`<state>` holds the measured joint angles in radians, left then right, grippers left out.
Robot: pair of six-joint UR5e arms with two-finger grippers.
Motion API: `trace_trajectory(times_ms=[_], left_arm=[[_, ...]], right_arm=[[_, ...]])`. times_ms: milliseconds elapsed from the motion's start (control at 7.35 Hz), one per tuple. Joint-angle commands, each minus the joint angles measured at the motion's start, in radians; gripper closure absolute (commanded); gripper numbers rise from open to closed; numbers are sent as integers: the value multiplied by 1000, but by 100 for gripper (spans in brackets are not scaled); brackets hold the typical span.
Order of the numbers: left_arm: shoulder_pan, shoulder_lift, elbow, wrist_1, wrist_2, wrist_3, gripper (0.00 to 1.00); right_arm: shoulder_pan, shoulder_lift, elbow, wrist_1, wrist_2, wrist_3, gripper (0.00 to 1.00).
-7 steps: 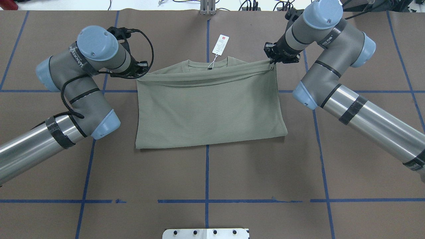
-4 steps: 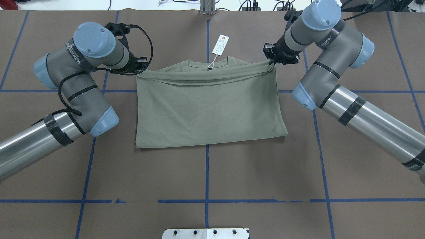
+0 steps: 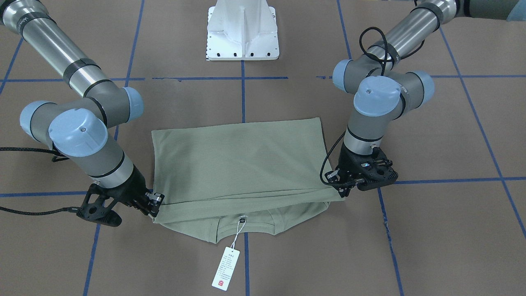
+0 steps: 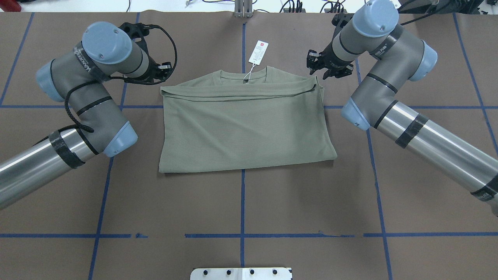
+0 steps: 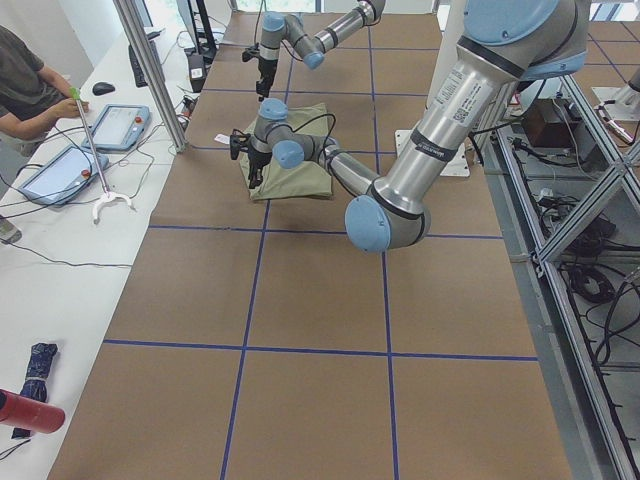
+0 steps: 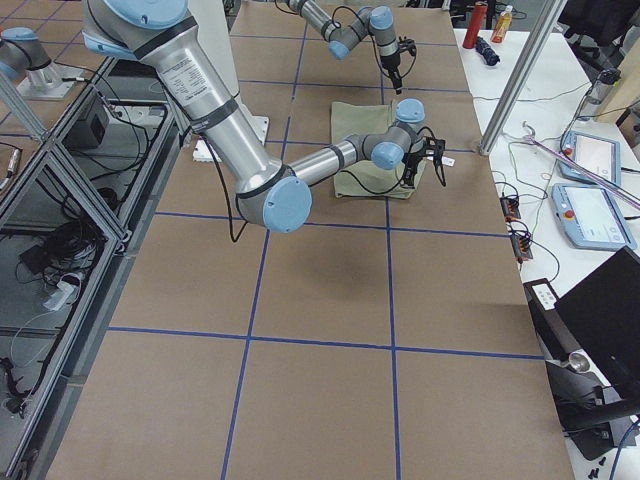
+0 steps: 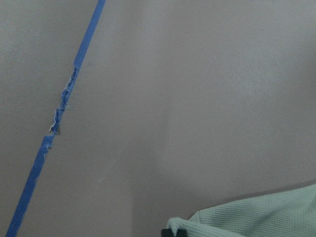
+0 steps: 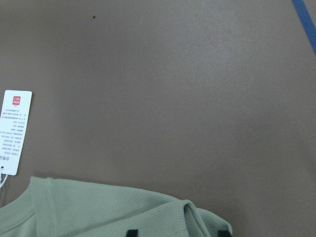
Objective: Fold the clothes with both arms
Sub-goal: 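Release the hem and lower the right gripper to the shirt's side corner nearest the robot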
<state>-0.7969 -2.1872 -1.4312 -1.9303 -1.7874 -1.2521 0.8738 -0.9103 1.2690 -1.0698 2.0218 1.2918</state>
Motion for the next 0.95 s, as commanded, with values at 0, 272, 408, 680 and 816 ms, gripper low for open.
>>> trace_trajectory(times_ms=[0,272,408,680,816], left_arm=[[-1,-2,-6,5,-3,2,0],[-1,-3,-55,16,-3,-9,0],[-1,10,-99,20,-3,-9,0],[1,9,-120,40,-3,-12,0],[2,10,-120,40,-3,-12,0]], right_arm=[[-7,-53,35,65,26,-6,0],[-65,-152,172,57,29,9,0],[-102,-257,291,53,29,12,0],[-174,-396,449,15,19,15,2],[-206,-397,446,-7,2,17,4]])
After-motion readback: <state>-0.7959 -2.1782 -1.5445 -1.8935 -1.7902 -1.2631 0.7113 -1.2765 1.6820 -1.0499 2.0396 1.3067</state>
